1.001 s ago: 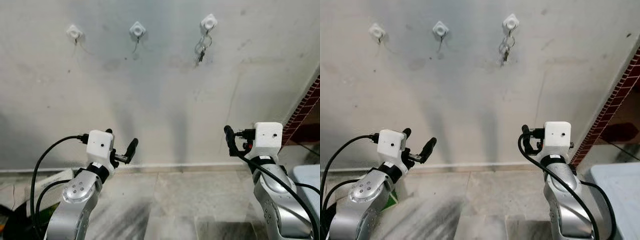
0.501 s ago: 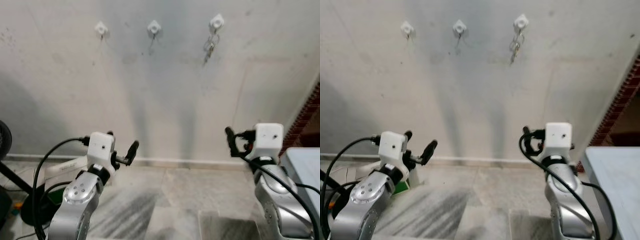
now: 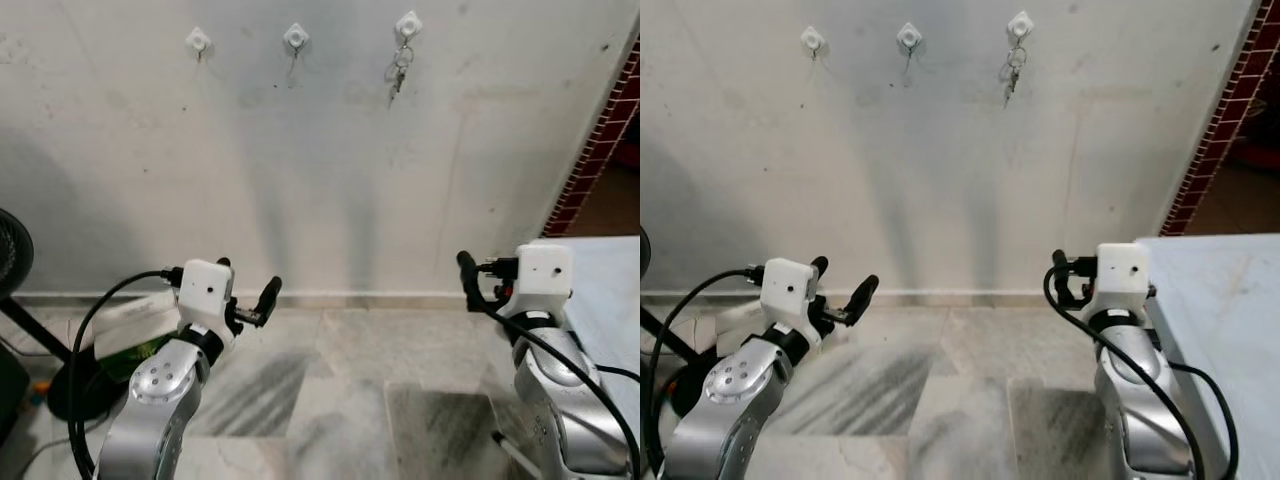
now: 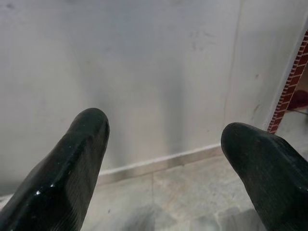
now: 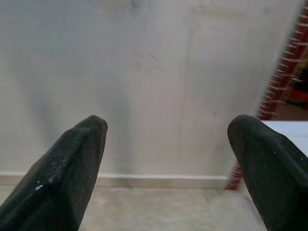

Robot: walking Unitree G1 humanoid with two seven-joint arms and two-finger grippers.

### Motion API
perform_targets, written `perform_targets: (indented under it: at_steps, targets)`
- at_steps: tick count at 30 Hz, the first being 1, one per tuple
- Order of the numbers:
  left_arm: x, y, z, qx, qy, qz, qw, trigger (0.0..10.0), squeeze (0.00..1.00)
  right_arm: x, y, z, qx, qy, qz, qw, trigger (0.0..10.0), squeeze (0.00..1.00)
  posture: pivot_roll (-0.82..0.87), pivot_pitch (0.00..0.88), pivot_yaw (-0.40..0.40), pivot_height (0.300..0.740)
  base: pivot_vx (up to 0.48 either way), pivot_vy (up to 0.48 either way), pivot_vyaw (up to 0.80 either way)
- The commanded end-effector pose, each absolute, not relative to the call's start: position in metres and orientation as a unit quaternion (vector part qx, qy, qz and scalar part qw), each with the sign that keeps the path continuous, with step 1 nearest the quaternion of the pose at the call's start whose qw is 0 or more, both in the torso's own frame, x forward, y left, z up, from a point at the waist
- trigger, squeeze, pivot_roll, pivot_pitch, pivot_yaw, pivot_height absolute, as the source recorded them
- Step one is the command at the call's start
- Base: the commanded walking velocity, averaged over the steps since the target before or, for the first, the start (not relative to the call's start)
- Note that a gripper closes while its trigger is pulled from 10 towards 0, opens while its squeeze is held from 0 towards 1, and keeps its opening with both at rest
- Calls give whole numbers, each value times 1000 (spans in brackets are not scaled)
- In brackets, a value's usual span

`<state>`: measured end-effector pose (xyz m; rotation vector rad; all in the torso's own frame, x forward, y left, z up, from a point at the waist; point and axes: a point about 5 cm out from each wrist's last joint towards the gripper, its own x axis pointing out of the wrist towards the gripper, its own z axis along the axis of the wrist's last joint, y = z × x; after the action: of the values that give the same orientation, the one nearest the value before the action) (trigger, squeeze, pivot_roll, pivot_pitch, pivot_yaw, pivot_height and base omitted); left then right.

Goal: Hang keys on a hook

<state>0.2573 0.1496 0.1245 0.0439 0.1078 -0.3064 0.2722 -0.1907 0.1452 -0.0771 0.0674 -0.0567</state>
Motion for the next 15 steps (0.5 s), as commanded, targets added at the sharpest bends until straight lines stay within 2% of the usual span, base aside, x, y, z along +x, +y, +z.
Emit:
perform_targets:
  at_steps: [1, 9, 15]
  targets:
    - [258, 149, 125, 23, 52, -154, 986, 10000, 0, 273, -192, 150, -37, 25, -29, 999, 10000, 0, -19, 0, 83, 740, -270, 0, 0]
    - [258, 148, 125, 21, 52, -154, 986, 10000, 0, 274, -193, 151, -37, 25, -29, 999, 10000, 0, -18, 0, 82, 740, -270, 0, 0]
    - [258, 148, 124, 21, 52, -155, 986, 10000, 0, 275, -190, 151, -35, 24, -26, 999, 10000, 0, -18, 0, 82, 740, -269, 0, -490]
